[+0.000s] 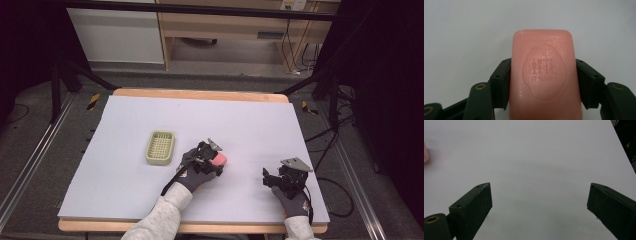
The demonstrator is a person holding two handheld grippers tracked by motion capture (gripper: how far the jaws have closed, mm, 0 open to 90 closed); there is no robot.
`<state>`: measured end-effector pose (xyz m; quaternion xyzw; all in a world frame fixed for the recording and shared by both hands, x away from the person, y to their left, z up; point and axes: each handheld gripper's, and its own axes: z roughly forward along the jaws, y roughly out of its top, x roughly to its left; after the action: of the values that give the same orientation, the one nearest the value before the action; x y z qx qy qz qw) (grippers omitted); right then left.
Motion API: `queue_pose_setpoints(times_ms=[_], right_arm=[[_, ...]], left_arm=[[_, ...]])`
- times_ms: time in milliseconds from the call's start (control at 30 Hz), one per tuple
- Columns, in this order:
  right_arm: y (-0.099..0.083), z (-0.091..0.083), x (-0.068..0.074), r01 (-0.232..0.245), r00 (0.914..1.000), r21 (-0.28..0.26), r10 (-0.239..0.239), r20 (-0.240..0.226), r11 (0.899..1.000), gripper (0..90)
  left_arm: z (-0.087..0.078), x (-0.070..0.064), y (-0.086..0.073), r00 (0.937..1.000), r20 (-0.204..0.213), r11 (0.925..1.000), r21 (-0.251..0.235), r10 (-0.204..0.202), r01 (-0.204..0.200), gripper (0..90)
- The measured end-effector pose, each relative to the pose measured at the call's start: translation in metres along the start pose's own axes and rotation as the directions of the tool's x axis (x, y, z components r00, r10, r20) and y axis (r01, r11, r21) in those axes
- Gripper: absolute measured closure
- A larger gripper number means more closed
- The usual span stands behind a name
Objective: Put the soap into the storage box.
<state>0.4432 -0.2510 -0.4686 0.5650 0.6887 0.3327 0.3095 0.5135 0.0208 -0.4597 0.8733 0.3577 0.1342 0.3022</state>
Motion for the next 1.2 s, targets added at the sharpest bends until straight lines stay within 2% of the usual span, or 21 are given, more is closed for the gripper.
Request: queue_pose_setpoints(times_ms=[467,700,1200], right_arm=[[0.0,0.0,0.0,0.0,1.0,-0.001,0.0,0.005,1.0,6.2],[0.0,0.0,0.0,0.003,1.0,-0.002,-0.003,0.007,1.0,6.2],[0.0,0.0,0.0,-0.003,1.0,0.002,0.003,0.009,1.0,6.2]], left_arm=[[-0.035,0.01,-0.005,0.9999,0.011,0.9993,-0.036,-0.004,0.004,37.5],[-0.048,0.021,-0.013,0.9997,0.008,0.999,-0.038,-0.022,0.023,37.5],[-0.077,0.041,-0.036,0.9992,-0.014,0.9977,-0.058,-0.036,0.036,37.5]])
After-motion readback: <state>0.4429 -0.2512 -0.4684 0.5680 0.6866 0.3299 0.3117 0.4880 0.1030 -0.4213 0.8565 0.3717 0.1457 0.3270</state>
